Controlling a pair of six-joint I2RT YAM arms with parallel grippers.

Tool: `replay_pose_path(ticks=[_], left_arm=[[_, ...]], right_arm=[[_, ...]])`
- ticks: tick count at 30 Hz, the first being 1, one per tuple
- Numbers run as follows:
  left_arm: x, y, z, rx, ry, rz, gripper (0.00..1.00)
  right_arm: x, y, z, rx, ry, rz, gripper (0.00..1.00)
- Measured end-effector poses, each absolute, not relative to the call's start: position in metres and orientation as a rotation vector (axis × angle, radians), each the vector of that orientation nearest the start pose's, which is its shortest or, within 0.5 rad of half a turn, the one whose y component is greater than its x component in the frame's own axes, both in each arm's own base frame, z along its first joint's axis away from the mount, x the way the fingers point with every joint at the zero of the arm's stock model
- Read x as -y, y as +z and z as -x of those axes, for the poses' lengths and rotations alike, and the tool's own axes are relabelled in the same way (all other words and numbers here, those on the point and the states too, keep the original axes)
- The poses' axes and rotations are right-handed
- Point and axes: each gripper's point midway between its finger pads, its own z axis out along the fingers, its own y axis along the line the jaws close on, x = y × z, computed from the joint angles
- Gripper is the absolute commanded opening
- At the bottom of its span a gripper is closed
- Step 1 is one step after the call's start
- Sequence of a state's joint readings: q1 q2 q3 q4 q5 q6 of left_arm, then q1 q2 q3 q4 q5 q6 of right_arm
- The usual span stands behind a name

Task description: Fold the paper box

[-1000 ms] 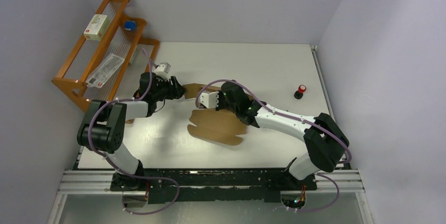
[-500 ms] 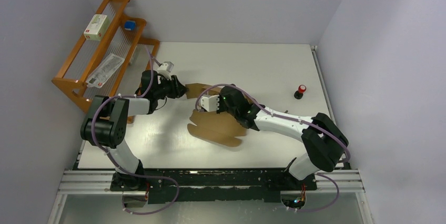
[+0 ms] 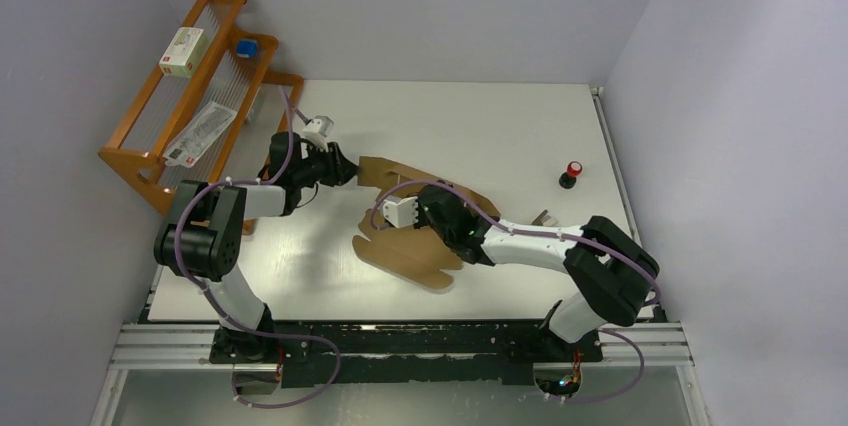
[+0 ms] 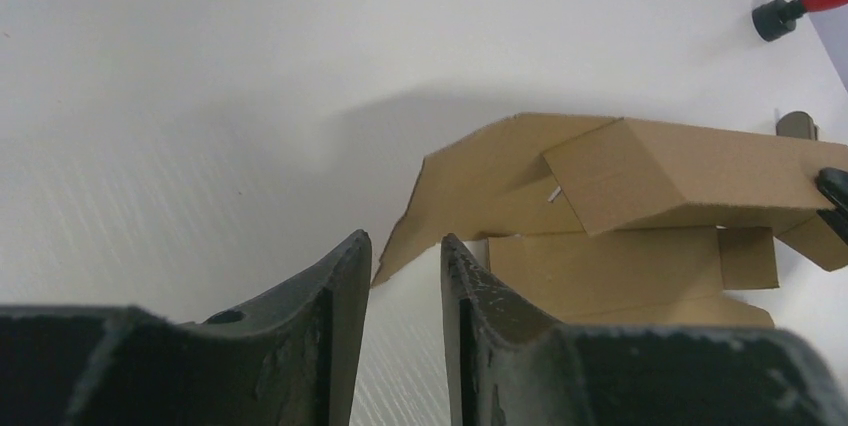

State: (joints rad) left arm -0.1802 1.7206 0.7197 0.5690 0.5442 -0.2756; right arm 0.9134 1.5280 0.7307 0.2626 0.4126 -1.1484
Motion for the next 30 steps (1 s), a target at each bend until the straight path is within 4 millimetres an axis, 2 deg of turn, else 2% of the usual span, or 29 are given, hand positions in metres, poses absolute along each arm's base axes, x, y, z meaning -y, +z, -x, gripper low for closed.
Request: replay_pose_path(ticks=[5, 9, 12, 17, 22, 30], left_arm=[[0.171, 0.08, -0.41, -1.995, -0.778, -0.289, 0.45], [0.174, 0.087, -0.418, -1.966, -0.773, -0.317, 0.44], [0.177, 0.085, -0.421, -1.961, -0.791, -0.338, 0.4], [0.184, 0.079, -0.415, -1.97, -0.845, -0.372, 0.29], [0.192, 0.082, -0.408, -1.951, -0.894, -0.416, 0.13], [0.204, 0.09, -0.38, -1.932, -0.923, -0.46, 0.09]], right_arm=[[-0.26, 0.122, -0.328, -1.274, -0.579, 1.649, 0.0], [-0.262, 0.123, -0.326, -1.27, -0.581, 1.649, 0.0], [-0.261, 0.123, -0.326, -1.27, -0.583, 1.648, 0.0], [-0.261, 0.123, -0.326, -1.27, -0.583, 1.648, 0.0], [-0.261, 0.122, -0.327, -1.272, -0.588, 1.649, 0.0], [-0.261, 0.12, -0.325, -1.257, -0.612, 1.622, 0.0]])
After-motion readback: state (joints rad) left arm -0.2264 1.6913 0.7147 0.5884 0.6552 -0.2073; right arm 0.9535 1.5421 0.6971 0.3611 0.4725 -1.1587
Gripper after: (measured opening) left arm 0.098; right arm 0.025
